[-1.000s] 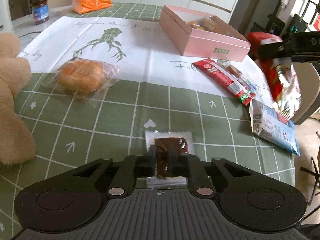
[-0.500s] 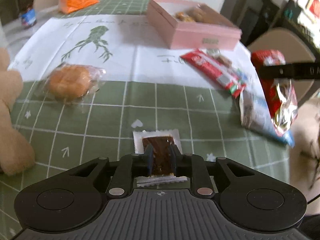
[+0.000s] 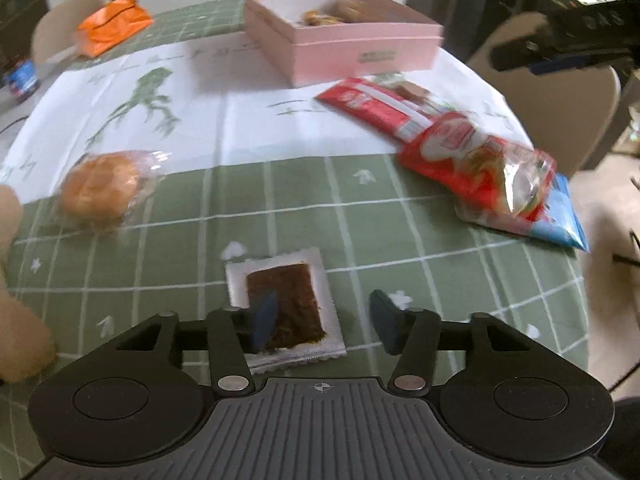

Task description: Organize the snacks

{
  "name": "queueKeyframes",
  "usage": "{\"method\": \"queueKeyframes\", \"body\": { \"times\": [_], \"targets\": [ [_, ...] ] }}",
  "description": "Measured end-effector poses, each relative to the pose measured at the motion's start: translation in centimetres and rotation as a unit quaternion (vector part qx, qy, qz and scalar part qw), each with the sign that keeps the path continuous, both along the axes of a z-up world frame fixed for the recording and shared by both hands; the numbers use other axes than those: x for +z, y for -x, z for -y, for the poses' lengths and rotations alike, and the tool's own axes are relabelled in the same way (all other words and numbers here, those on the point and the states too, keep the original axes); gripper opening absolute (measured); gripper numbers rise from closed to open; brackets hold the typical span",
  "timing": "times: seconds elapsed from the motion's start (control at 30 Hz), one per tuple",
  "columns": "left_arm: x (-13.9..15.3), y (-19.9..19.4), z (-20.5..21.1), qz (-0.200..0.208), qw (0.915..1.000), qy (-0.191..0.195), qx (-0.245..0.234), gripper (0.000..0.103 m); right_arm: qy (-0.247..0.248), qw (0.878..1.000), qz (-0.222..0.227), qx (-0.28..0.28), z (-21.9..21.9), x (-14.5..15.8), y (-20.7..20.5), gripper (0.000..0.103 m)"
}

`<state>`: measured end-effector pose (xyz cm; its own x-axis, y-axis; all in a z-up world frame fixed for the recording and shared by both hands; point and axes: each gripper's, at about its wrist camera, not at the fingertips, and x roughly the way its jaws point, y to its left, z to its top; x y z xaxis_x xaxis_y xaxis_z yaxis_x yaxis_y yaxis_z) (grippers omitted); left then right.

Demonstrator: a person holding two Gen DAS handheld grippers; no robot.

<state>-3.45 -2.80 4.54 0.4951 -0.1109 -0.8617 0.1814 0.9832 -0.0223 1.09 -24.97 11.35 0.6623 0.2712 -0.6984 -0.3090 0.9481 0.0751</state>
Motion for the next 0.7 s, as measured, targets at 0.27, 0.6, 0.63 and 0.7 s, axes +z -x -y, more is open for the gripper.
{"method": "queueKeyframes", "body": {
  "times": [0.27, 0.6, 0.63, 0.7],
  "targets": [
    [-0.3, -0.7, -2.1, 0.011, 0.9985, -0.046, 0.029, 0.054, 0.012, 0.999, -0.028, -0.012, 1.0, -0.5, -0.5, 0.075],
    [-0.4, -1.2, -3.8, 0.007, 0.9999, -0.002, 0.012, 0.055, 0.032, 0.998, -0.045, -0.013, 1.3, -2.2, -0.3, 0.078],
    [-0.4, -1.2, -3.7, 0.008, 0.9999, -0.005, 0.009, 0.055, 0.034, 0.998, -0.049, -0.007, 1.0, -2.5, -0.2, 0.079],
    [-0.4, -1.3, -3.5, 0.008, 0.9999, -0.013, 0.004, 0.054, 0.044, 0.997, -0.055, 0.011, 0.3, -3.2, 0.0, 0.079]
  ]
}}
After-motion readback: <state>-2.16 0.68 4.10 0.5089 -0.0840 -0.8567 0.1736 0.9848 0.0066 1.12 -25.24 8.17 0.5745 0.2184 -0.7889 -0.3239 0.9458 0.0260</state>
